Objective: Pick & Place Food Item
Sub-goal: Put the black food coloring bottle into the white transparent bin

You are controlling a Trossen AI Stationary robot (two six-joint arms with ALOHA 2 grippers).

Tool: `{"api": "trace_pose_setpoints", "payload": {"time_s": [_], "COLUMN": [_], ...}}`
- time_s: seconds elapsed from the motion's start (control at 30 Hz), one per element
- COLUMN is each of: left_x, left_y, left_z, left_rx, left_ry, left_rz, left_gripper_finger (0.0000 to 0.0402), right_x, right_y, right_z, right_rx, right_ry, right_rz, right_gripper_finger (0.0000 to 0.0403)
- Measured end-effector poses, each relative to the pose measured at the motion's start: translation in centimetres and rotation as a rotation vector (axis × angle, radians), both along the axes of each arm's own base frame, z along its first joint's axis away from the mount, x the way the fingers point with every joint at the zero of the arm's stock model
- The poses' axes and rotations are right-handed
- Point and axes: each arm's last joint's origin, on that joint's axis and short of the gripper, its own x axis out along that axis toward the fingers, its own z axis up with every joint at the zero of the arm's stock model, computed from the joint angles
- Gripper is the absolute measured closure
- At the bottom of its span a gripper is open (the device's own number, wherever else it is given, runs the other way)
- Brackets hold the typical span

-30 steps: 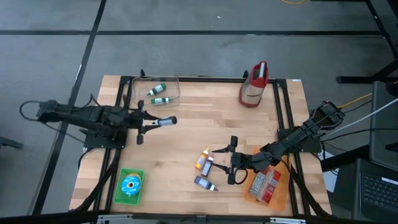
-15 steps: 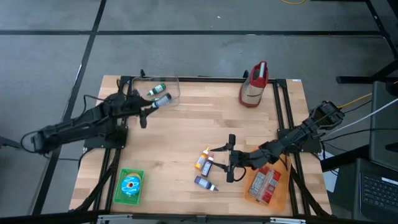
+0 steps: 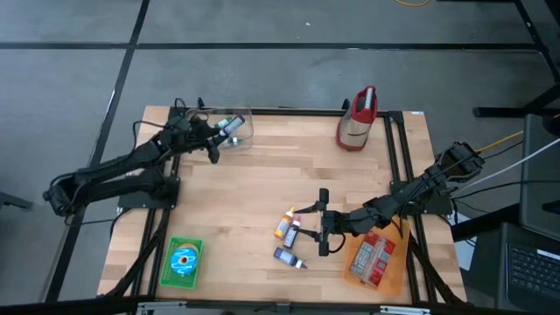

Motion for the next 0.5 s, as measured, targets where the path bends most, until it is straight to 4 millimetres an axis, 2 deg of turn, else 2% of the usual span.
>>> {"api": "trace_pose_setpoints", "payload": {"time_s": [0.27,0.5], "left_x": [0.5,0.2], "left_y": [2.8,4.4], "left_z": [-2.3,-3.8], "left_rx": [-0.06,-0.111], "left_ry": [0.083,0.12], "left_rz": [0.09,0.124], "left_gripper_finger": [0.0293,0.0293], "right_x": [0.0,0.0], "right_y": [0.0,0.0], "right_z": [0.0,-0.2], "right_rx": [0.002,0.002], "right_ry": [0.001,0.018], "right_rz": [0.0,-0.001], "right_gripper_finger": [0.0173,0.0173]}}
